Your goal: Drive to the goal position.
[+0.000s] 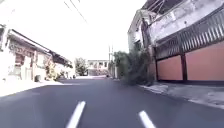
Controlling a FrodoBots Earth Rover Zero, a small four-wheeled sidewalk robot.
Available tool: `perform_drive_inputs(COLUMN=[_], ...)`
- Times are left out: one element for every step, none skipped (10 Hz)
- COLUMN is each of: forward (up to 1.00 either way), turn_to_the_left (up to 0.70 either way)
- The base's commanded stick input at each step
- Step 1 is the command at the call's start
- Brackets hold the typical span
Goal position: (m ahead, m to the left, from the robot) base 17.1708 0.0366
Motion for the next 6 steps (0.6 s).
perform_drive_inputs(forward=[0.85, 0.85, 0.85, 0.85, 0.85, 0.85], turn_to_the_left=[0.0, 0.0, 0.0, 0.0, 0.0, 0.0])
